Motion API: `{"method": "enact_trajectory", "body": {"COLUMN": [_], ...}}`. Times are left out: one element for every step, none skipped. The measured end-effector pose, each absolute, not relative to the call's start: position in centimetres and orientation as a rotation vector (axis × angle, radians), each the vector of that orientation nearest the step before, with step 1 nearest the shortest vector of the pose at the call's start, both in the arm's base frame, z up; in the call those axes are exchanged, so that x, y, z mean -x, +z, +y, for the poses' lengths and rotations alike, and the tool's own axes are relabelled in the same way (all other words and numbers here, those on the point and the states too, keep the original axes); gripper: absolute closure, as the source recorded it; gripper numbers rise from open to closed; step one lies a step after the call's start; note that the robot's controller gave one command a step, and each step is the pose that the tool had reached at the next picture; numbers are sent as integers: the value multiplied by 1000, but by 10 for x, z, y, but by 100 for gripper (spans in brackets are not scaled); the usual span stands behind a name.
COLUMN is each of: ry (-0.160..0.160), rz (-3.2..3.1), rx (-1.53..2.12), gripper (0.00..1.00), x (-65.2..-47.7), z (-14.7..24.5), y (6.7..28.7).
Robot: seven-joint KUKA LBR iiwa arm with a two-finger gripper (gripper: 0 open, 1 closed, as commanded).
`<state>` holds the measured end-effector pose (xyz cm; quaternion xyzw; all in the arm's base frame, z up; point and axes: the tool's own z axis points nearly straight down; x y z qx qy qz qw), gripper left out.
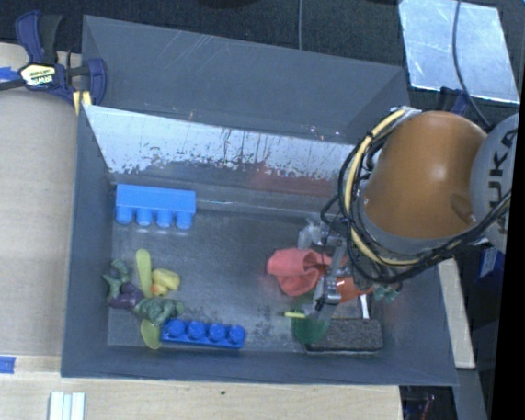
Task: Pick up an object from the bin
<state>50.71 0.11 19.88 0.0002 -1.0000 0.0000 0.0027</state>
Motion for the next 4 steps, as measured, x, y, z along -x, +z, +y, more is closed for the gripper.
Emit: {"method": "enact_trajectory", "body": {"ry": [0,-1,-1,-1], "rz": [-3145,-3139,-3122,-3131], "rx": [-1,283,388,303], "gripper": [0,0,0,0], "x": [-509,-508,-517,-529], "z": [1,-4,-19,-27], "y": [203,165,131,100]}}
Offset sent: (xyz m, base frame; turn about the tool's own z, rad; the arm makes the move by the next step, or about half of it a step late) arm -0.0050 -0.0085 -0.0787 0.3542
